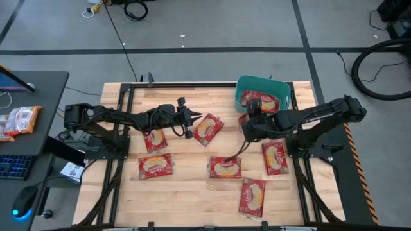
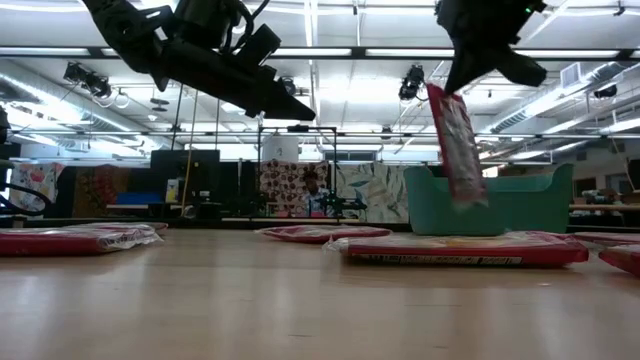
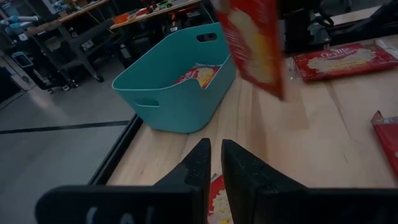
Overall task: Sort popcorn bags into baskets
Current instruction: Put the popcorn bag into the blue bin
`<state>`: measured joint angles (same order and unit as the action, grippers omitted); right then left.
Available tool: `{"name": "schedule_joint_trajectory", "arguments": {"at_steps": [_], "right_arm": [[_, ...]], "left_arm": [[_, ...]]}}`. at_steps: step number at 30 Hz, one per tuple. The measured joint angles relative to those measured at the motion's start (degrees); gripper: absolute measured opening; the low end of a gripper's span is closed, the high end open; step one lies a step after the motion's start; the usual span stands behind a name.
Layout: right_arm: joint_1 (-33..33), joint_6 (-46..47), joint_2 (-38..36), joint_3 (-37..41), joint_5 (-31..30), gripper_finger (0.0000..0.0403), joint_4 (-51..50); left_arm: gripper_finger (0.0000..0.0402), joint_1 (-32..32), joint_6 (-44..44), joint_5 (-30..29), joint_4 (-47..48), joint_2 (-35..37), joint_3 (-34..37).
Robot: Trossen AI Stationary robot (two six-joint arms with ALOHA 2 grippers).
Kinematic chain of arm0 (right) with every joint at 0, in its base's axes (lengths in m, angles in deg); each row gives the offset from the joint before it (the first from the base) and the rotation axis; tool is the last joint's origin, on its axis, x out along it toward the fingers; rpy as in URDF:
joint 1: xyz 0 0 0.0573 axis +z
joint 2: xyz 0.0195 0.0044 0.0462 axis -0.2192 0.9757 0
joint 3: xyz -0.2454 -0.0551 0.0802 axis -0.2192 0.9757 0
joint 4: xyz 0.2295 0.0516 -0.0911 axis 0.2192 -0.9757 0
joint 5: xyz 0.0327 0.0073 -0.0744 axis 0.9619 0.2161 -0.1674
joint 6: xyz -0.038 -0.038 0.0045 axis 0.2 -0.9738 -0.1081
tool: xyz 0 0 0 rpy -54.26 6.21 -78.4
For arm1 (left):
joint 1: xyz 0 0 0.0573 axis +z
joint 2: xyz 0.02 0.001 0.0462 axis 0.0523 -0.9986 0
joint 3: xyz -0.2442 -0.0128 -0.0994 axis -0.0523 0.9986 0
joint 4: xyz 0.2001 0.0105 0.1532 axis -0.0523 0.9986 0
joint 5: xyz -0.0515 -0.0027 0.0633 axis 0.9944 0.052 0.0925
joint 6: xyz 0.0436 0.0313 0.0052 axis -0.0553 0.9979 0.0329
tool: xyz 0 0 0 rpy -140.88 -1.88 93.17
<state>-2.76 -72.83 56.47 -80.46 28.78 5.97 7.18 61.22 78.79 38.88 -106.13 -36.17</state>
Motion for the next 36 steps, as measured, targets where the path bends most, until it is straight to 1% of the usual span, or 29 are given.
{"name": "schedule_joint_trajectory", "arguments": {"at_steps": [4,7,10,13,17,20,23,26,32,36], "right_arm": [[-1.4,-3.4,-2.9,-1.1,-6.3,0.0005,0.3],[-2.8,-6.5,-5.6,-1.4,-9.2,0.0005,1.5],[-5.3,-10.9,-8.2,-1.4,-9.9,0.0005,4.5],[-8.7,-16.0,-10.3,-1.4,-9.0,0.0005,9.7],[-13.6,-25.5,-11.5,-1.4,-8.2,0.0005,14.5],[-17.3,-28.1,-11.7,-1.4,-8.7,0.0005,16.7],[-21.0,-24.2,-11.5,-1.4,-9.8,0.0005,16.4],[-24.4,-16.9,-11.5,-1.4,-8.4,0.0005,14.0],[-30.3,-3.1,-11.2,-1.4,-0.3,0.0005,7.7],[-32.7,10.8,-10.5,-1.7,5.9,0.0005,0.7]], "left_arm": [[0.0043,0.0,0.0,0.0,0.1,0.0,0.0],[0.0043,0.0,0.0,0.0,0.1,0.0,0.0],[0.0043,0.0,0.0,0.0,0.1,0.0,0.0],[0.0043,0.0,0.0,0.0,0.1,0.0,0.0],[0.0043,0.0,0.0,0.0,0.1,0.0,0.0],[0.0043,0.0,0.0,0.0,0.1,0.0,0.0],[0.0043,0.0,0.0,0.0,0.1,0.0,0.0],[0.0043,0.0,0.0,0.0,0.1,-0.1,0.0],[0.0043,0.0,0.0,0.0,1.0,-0.1,0.0],[0.0043,0.0,0.0,0.0,1.0,-0.1,0.0]]}}
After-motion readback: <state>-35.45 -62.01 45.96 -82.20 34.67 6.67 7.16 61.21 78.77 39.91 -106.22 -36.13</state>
